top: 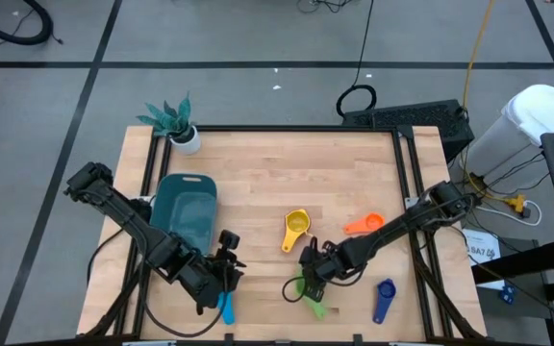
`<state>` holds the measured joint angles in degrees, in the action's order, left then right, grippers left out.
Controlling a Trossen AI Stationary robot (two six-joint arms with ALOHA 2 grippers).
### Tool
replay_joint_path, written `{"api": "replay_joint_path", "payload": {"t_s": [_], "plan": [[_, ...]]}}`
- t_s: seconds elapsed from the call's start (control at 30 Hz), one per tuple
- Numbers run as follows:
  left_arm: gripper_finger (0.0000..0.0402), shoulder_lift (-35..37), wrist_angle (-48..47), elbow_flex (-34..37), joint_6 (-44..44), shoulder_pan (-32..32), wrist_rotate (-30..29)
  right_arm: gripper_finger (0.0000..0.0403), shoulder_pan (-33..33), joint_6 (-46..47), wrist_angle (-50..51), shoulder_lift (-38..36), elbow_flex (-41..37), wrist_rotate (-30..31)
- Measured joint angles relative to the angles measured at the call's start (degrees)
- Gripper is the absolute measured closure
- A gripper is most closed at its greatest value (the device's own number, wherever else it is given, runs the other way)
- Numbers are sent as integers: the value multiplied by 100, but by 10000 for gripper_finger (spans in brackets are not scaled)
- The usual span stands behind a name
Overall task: Nest measuring cups in basket
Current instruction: Stack the green measuring cup on top of the yellow measuring cup
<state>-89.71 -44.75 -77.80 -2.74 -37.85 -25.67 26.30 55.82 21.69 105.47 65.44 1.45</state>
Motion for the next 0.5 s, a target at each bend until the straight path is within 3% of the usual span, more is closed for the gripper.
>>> {"api": "replay_joint_path", "payload": {"t_s": [0.17,0.5], "plan": [[309,0,0,0,-79,0,0,386,-3,-403,-10,0,-16,-20],[309,0,0,0,-77,0,0,401,-109,-589,-76,-251,-16,137]]}}
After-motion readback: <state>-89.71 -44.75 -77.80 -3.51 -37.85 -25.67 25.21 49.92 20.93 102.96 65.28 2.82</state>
